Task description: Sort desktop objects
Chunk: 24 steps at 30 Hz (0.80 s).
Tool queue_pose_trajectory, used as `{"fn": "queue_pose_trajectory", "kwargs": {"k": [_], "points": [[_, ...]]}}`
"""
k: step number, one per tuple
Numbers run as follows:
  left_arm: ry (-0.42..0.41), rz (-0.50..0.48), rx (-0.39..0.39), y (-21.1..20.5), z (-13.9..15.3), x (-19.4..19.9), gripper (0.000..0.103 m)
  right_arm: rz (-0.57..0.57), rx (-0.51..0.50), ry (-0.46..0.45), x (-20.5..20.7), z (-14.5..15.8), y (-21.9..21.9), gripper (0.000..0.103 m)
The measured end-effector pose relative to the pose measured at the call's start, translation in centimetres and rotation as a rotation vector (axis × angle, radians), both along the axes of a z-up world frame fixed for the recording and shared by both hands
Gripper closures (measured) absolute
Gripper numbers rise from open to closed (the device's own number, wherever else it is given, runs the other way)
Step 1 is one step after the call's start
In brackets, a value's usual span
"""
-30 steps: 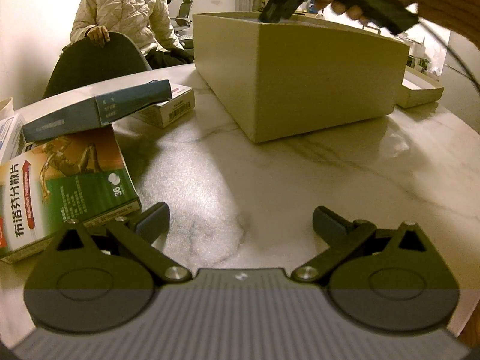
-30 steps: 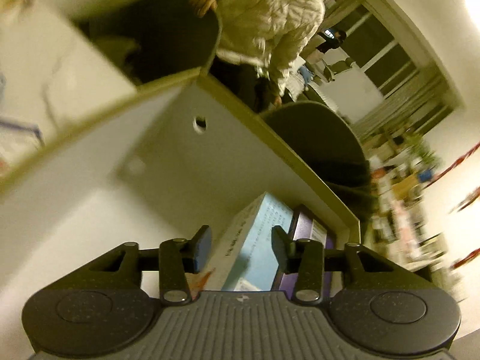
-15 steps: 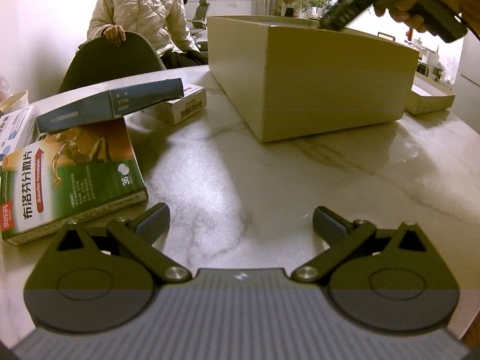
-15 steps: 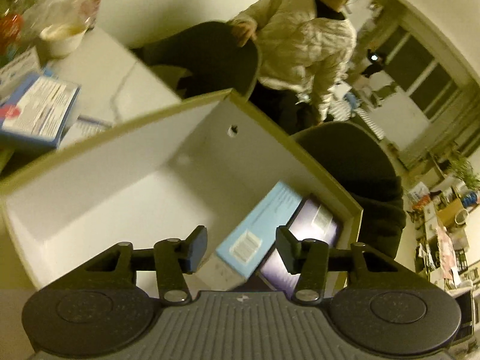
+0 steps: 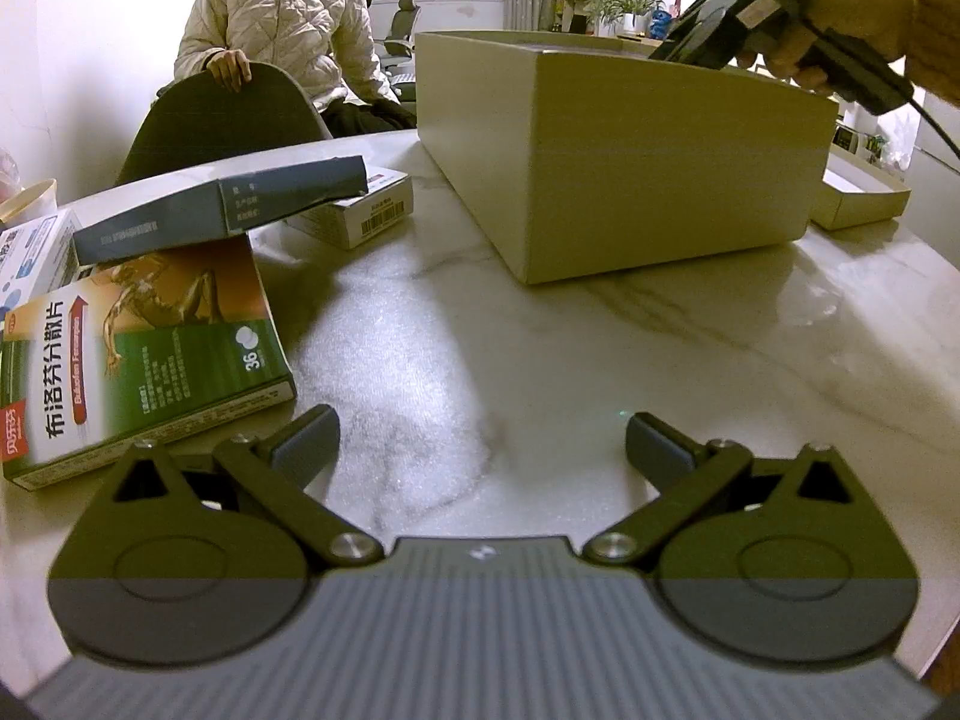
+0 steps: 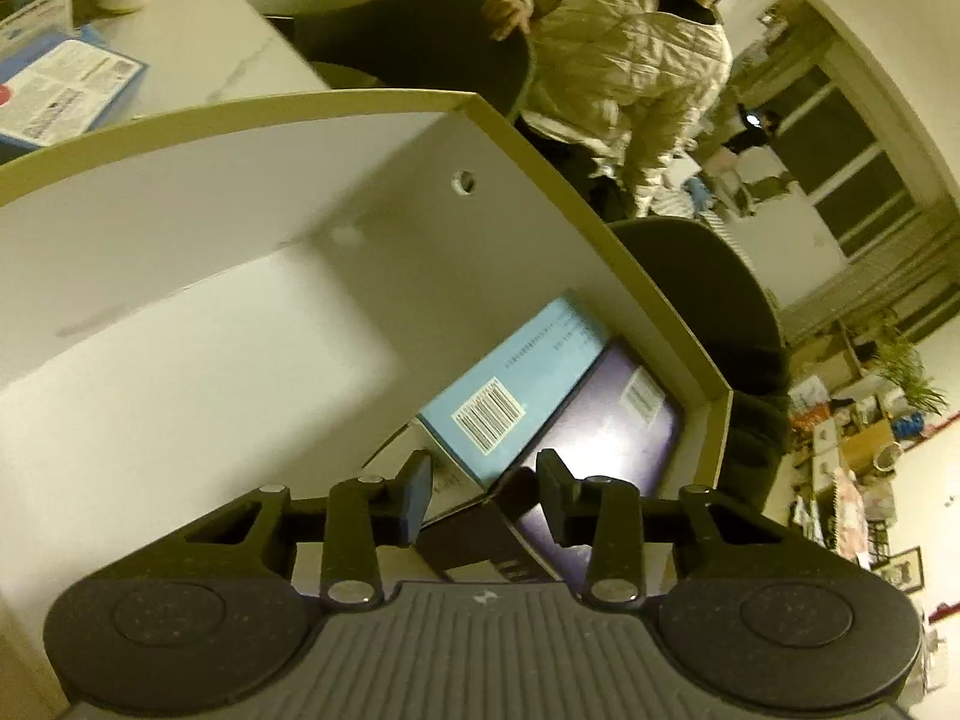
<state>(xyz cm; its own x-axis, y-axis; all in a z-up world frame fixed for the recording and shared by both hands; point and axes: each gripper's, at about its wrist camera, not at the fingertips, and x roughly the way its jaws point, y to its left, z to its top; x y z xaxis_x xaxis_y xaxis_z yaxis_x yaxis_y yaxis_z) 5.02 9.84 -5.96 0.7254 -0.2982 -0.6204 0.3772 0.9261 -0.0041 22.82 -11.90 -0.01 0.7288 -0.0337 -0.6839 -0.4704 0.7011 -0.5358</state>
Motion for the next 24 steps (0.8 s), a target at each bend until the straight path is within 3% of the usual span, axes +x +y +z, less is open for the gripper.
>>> {"fn": "queue_pose_trajectory", "kwargs": {"k": [6, 11, 16, 19, 24], "points": [[0.005, 0.066, -0.021, 0.4, 0.2, -0.5, 0.000, -0.030, 0.097, -0.040, -1.0, 0.9, -1.3, 0.064], [0.027, 0.123, -0.113, 1.7, 0.8, -1.3, 0.000, -0.042, 0.184, -0.048, -2.7, 2.0, -2.4, 0.063], [0.069, 0.207, -0.222, 3.7, 1.7, -1.4, 0.000, -0.039, 0.285, -0.050, -4.9, 3.0, -3.5, 0.043], [0.100, 0.264, -0.266, 4.8, 2.0, -1.2, 0.000, -0.037, 0.346, -0.051, -6.3, 3.6, -4.1, 0.040], [0.103, 0.370, -0.274, 6.2, 2.3, -1.4, 0.000, -0.030, 0.459, -0.058, -9.2, 4.4, -4.6, 0.033]]}}
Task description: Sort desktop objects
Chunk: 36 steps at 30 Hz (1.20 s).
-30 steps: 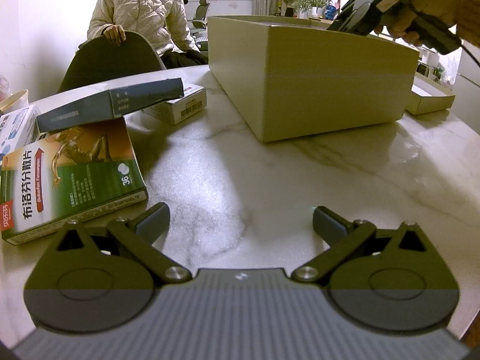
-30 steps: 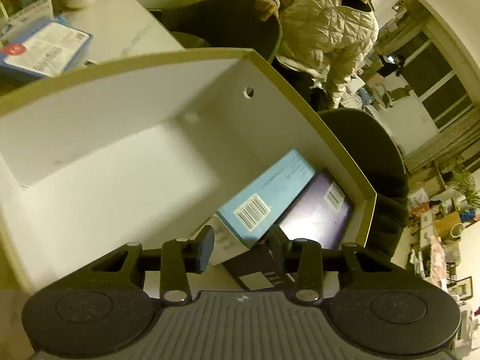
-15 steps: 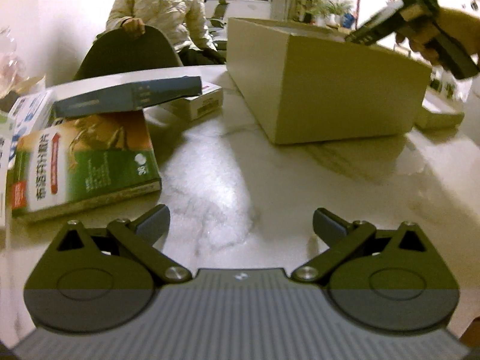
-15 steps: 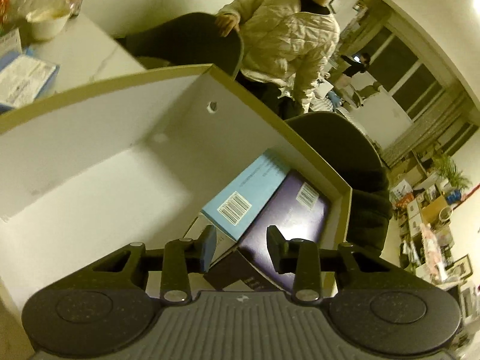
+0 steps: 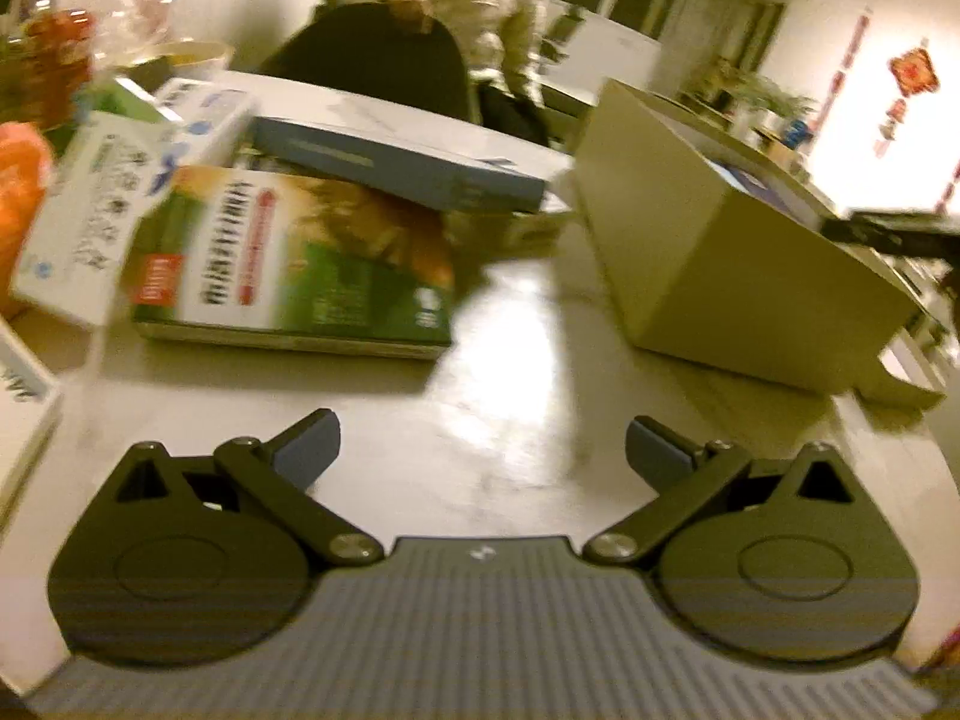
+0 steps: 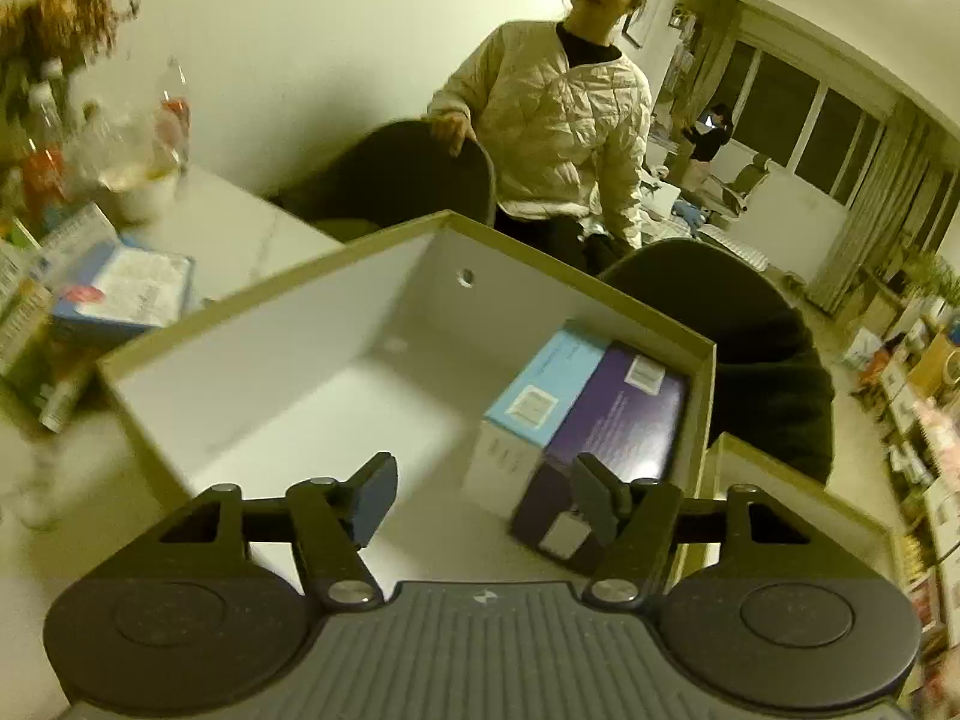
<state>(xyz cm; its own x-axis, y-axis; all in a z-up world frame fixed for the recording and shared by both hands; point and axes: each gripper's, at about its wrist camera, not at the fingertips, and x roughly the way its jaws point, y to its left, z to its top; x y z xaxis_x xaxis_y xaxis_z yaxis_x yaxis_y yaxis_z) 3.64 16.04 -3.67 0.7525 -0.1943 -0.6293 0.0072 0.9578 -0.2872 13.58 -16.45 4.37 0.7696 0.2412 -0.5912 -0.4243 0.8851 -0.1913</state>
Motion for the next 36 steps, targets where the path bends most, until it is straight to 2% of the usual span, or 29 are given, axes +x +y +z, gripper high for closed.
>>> {"fn": "queue_pose_trajectory", "kwargs": {"k": [3, 8, 14, 23, 28, 31, 36], "points": [[0.002, 0.067, -0.007, 0.8, 0.0, -0.2, 0.000, -0.002, 0.077, -0.014, -2.0, 0.1, -0.3, 0.029], [-0.041, 0.152, 0.020, 1.7, 0.5, -0.8, 0.000, 0.007, 0.202, -0.027, -5.5, 0.0, -0.4, 0.024], [-0.094, 0.134, 0.128, 2.6, 1.2, -0.1, 0.000, 0.039, 0.310, 0.024, -7.6, -1.6, 1.8, 0.023], [-0.126, 0.123, 0.163, 4.9, 1.2, 0.2, 0.000, 0.096, 0.453, 0.127, -9.8, -4.4, 6.1, 0.023], [-0.121, 0.109, 0.122, 6.5, 0.9, 0.6, 0.000, 0.142, 0.526, 0.189, -10.7, -5.5, 7.7, 0.032], [-0.132, 0.096, 0.092, 7.1, 0.9, 0.8, 0.000, 0.205, 0.546, 0.242, -9.6, -5.9, 10.4, 0.039], [-0.139, 0.055, 0.094, 6.9, 0.7, 1.3, 0.000, 0.229, 0.560, 0.330, -7.0, -6.7, 14.3, 0.049]]}}
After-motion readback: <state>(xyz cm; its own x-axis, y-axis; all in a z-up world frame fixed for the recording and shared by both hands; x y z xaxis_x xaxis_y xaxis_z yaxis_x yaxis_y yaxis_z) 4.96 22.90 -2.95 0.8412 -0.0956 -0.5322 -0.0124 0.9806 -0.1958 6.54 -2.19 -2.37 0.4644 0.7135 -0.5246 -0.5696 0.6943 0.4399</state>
